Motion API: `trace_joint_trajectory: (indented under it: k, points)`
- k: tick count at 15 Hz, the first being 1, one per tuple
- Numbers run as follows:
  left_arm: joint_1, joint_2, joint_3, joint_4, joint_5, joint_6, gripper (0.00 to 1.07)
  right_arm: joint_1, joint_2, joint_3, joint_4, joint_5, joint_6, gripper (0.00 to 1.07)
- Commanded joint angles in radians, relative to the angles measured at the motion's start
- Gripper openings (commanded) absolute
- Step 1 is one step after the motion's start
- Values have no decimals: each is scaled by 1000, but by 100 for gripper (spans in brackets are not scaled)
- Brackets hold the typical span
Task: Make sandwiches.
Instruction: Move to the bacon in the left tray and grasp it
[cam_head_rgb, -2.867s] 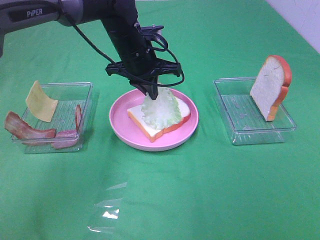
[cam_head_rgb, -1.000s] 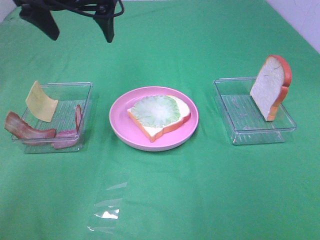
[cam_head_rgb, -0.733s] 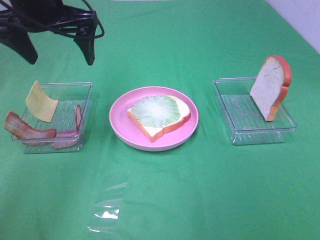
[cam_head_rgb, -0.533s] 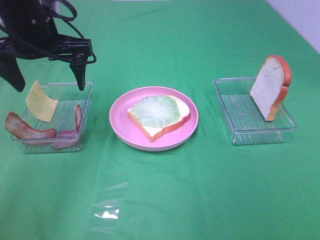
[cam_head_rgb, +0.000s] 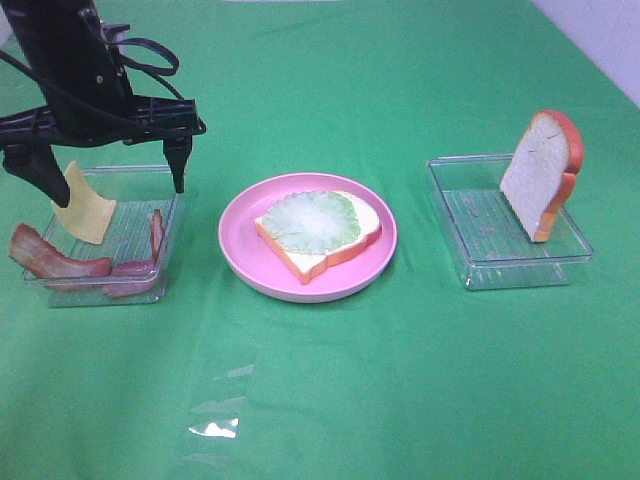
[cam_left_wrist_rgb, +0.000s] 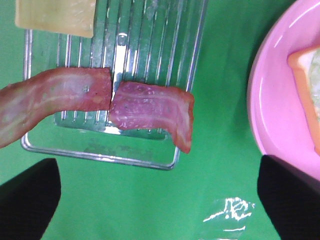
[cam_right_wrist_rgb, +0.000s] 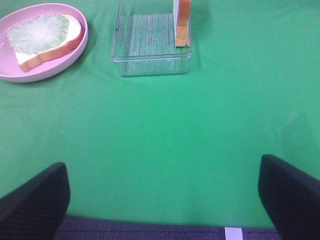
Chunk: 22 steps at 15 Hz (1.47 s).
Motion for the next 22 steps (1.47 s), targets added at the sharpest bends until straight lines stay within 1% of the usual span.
trace_joint_trajectory:
  k: [1, 4, 6, 7, 10, 11, 14, 16, 17, 18, 19, 20, 22]
  points:
    - [1, 58, 9, -55, -45, 17, 100, -6, -28, 3, 0, -10, -2, 98]
    - [-1, 95, 9, -106, -92, 53, 100, -6, -28, 3, 0, -10, -2, 98]
    - [-1, 115, 9, -105, -94, 55, 99, -6, -28, 3, 0, -10, -2, 98]
    - [-1, 118, 9, -105, -94, 66, 98, -6, -28, 3, 0, -10, -2, 98]
    - [-1, 130, 9, -89, -64, 90, 90, -6, -28, 3, 0, -10, -2, 98]
    - [-1, 138, 9, -89, -49, 90, 87, -6, -28, 3, 0, -10, -2, 98]
    - [-1, 144, 9, -88, -54, 94, 87, -6, -28, 3, 0, -10, -2, 98]
    - [-1, 144, 9, -70, -57, 94, 86, -6, -28, 3, 0, -10, -2, 98]
    - [-1, 144, 9, -59, -57, 93, 81, -6, -28, 3, 0, -10, -2, 98]
    - [-1, 144, 9, -39, -57, 90, 72, -6, -28, 3, 0, -10, -2, 98]
    - [-1, 144, 9, -29, -56, 90, 62, -6, -28, 3, 0, -10, -2, 98]
    - [-1, 144, 9, -31, -59, 90, 40, -6, -28, 3, 0, -10, -2, 98]
    - [-1, 144, 9, -39, -68, 90, 25, -6, -28, 3, 0, -10, -2, 98]
